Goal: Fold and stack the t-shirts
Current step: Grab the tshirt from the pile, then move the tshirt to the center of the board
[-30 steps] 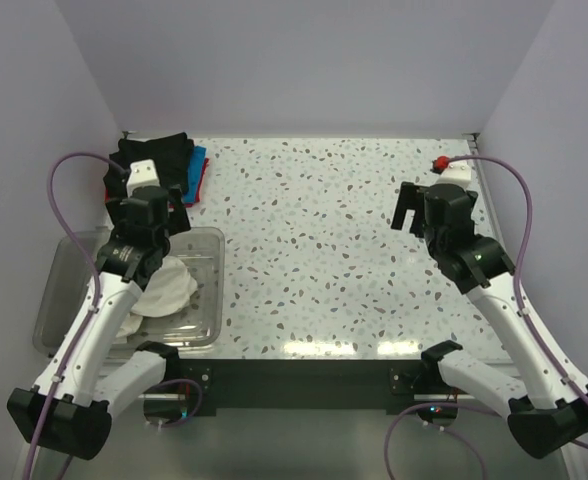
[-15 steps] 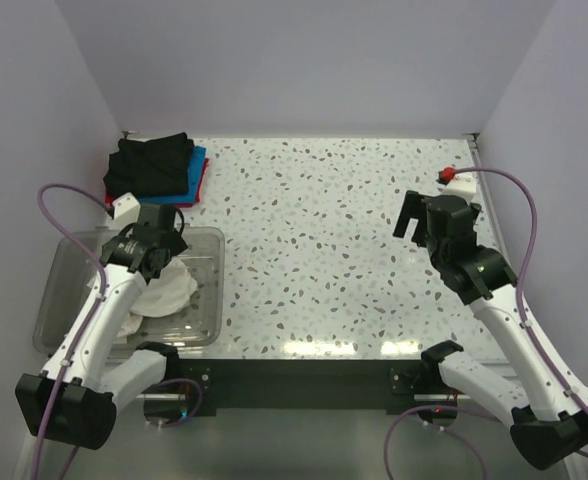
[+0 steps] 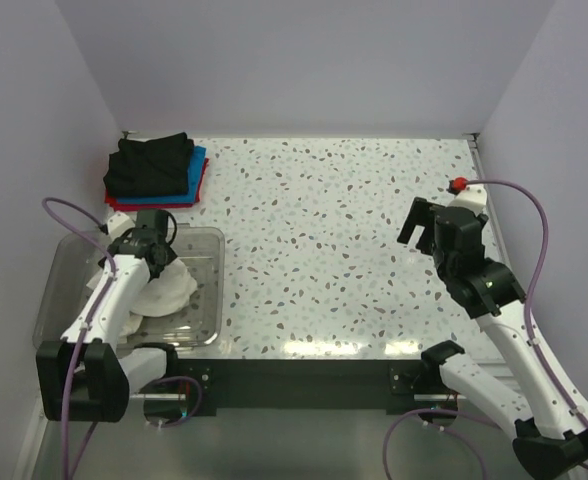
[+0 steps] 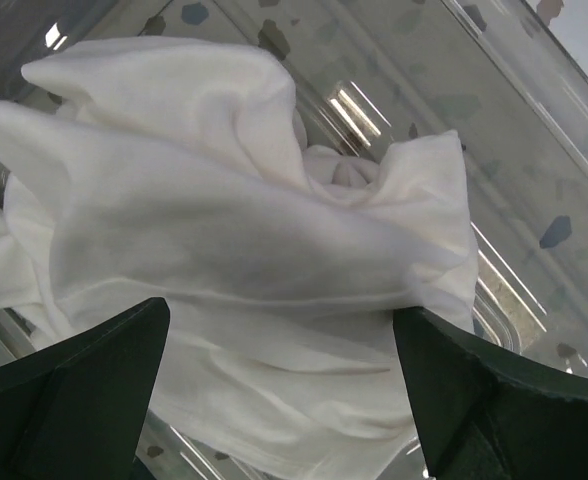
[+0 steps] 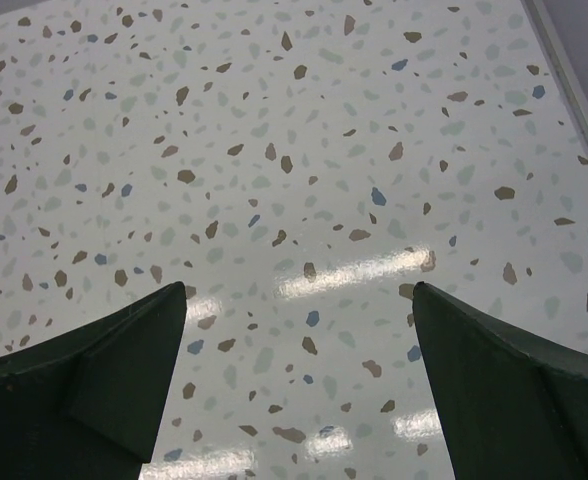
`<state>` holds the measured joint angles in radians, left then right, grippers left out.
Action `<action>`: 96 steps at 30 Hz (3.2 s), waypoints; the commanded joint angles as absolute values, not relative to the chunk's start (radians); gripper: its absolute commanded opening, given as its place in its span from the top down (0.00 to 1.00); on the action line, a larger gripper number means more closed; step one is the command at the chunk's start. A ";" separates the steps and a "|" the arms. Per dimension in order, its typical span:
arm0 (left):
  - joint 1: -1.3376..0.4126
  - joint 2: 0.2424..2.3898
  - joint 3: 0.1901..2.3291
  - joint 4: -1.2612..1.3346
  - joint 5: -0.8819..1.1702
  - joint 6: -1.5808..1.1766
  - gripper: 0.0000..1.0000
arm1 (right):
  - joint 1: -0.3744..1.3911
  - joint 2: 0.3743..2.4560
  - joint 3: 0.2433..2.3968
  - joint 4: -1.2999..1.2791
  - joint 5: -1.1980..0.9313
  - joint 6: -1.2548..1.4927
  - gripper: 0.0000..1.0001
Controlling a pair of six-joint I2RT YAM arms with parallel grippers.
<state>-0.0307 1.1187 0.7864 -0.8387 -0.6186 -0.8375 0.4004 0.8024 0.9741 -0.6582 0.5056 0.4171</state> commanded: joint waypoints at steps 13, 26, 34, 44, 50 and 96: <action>0.048 1.088 0.753 -0.627 -0.670 -0.635 1.00 | 0.402 0.822 0.974 -0.623 0.506 0.403 0.01; 0.043 1.014 1.265 -0.669 -0.316 -0.489 1.00 | 0.403 0.939 1.012 -0.577 0.453 0.377 0.01; -0.099 1.149 1.663 -0.490 0.071 -0.367 1.00 | 0.400 1.012 1.112 -0.575 0.469 0.327 0.01; -0.421 1.304 1.835 -0.085 0.394 -0.558 1.00 | 0.400 0.979 1.111 -0.606 0.534 0.342 0.01; -0.621 1.441 1.852 0.012 0.359 -0.566 1.00 | 0.394 0.920 1.104 -0.652 0.656 0.367 0.01; -0.503 1.385 1.121 -0.523 -0.308 -0.630 0.00 | 1.098 1.498 0.931 -0.459 0.271 0.696 0.21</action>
<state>-0.5053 1.4338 1.1507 -0.5098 -0.3214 -0.5854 1.0740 1.4727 0.9272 -0.4915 0.2649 0.6548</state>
